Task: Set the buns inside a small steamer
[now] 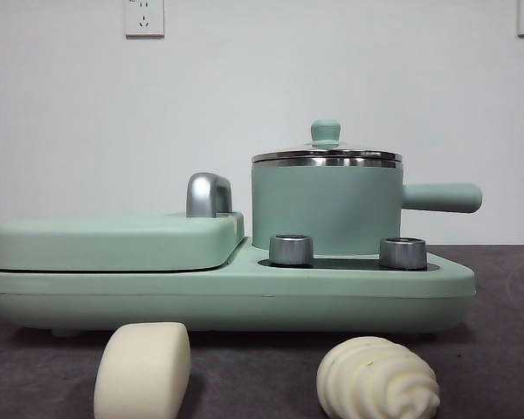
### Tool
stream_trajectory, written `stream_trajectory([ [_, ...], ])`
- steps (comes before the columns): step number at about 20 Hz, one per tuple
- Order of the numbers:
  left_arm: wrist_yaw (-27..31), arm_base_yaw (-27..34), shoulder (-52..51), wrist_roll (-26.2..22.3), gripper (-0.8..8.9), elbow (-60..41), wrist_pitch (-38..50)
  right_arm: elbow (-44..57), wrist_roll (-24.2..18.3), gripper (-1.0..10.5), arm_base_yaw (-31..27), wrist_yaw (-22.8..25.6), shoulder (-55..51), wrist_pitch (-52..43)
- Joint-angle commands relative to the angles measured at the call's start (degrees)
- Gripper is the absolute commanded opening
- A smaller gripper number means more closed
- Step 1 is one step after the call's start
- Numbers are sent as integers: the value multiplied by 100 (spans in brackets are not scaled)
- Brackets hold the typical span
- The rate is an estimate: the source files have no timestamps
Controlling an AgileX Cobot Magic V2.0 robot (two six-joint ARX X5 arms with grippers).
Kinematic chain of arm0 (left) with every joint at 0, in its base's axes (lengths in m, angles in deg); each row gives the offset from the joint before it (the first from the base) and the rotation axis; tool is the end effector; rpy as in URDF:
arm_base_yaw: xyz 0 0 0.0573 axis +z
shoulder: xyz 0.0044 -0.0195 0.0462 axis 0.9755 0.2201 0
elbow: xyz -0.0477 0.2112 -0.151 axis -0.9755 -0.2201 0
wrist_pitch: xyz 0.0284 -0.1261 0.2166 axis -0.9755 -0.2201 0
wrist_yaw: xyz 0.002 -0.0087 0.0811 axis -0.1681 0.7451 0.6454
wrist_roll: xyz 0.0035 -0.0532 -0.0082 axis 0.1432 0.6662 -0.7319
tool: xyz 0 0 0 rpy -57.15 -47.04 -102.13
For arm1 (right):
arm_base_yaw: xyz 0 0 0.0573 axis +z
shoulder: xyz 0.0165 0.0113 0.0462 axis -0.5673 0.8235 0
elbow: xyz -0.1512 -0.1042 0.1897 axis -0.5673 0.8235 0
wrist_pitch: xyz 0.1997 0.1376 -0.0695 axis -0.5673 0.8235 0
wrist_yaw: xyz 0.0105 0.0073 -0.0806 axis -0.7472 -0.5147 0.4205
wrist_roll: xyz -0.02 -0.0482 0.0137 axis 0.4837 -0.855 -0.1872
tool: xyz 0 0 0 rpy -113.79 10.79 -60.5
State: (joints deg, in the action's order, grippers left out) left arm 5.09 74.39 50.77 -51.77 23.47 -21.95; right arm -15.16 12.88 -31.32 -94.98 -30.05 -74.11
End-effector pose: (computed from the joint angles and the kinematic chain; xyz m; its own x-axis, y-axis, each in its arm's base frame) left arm 0.0760 -0.0097 0.3098 0.9684 -0.2493 0.0094 0.2315 0.8838 -0.4065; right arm 0.0808 0.0130 0.3063 0.9360 0.3440 0.0744 -0.3518 0.9082 0.2267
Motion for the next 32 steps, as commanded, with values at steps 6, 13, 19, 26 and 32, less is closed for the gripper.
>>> stream_trajectory([
  [6,-905,-79,1185,-1410,10,789,-302,-697,-1943,12,2,-544,929,293],
  [13,-957,-398,2074,-3191,9,1250,-811,-822,-2815,12,282,-621,1523,516],
  [19,-955,-726,2481,-4570,9,1287,-857,-822,-4037,13,922,-511,1851,756],
  [26,-953,-940,2555,-5156,85,1290,-673,-822,-4138,339,1126,-396,2039,876],
  [32,-957,-1130,2531,-4472,227,1290,-393,-822,-4002,361,1126,-389,1987,870],
])
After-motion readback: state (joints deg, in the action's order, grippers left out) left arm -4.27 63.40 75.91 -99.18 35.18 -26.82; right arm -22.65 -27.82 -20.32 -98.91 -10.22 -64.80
